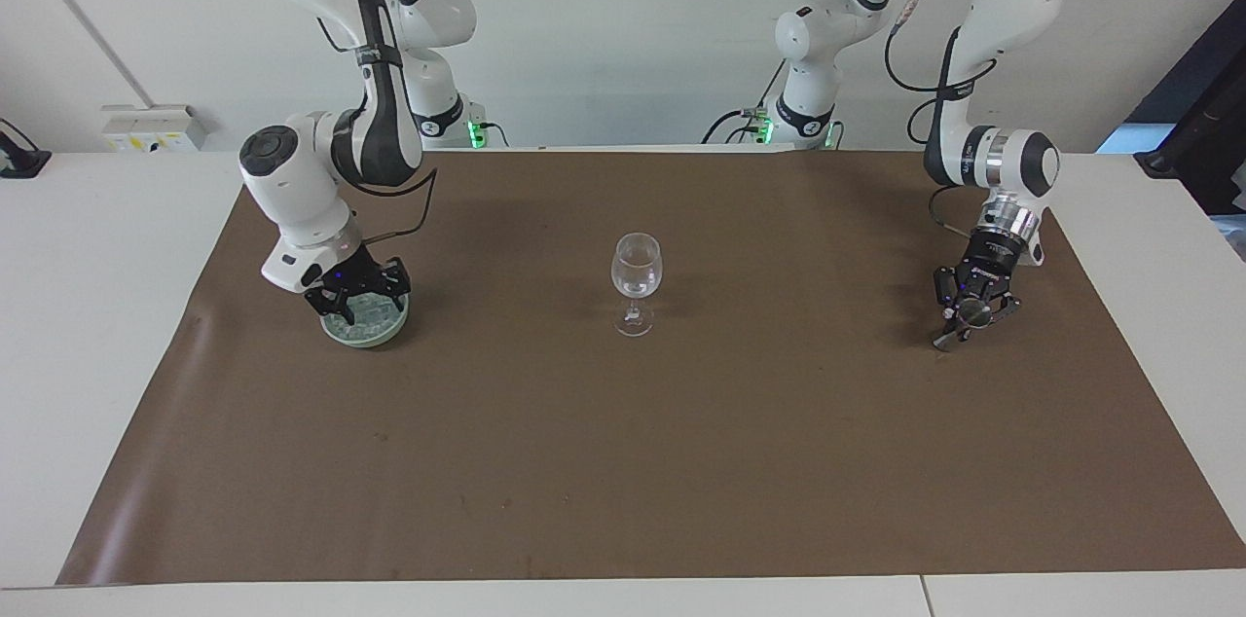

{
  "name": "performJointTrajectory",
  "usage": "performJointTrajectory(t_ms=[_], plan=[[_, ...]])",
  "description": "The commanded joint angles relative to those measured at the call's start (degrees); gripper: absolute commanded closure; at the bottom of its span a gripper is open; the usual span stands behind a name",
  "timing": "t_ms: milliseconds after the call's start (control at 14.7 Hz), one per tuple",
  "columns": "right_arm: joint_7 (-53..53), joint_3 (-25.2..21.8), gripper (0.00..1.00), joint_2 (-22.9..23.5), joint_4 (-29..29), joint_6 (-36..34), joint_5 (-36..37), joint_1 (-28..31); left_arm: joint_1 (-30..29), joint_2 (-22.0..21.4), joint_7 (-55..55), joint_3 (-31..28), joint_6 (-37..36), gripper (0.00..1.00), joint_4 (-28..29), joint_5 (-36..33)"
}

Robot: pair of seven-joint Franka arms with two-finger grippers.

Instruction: Pour wine and add ice with both arms

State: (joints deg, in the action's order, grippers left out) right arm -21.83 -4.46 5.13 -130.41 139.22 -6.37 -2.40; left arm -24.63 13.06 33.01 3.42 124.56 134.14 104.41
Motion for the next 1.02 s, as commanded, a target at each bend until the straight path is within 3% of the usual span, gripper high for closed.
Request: performJointTrajectory(t_ms=[0,341,613,954], plan=[[0.3,0.06,0.19,-0.29,-0.2,0.27,-0.93,0.2,-0.51,-0.14,-1.64,0.45,-0.81,0.0,1.21,1.76],[0.04,0.06,0.2,-0.29,-0.11,-0.26,-1.02,0.38,-0.95,-0.58,-1.81,0.27,-2.65,0.0,1.3,1.68],[0.12,0.06,0.3,-0.29,-0.02,-0.61,-1.02,0.73,-0.25,-1.81,-2.07,0.1,-1.78,0.0,1.04,-0.51],[0.13,0.06,0.38,-0.29,-0.02,-0.35,-1.02,0.82,-4.45,-2.51,-2.43,0.01,-2.65,0.0,0.42,-18.41]])
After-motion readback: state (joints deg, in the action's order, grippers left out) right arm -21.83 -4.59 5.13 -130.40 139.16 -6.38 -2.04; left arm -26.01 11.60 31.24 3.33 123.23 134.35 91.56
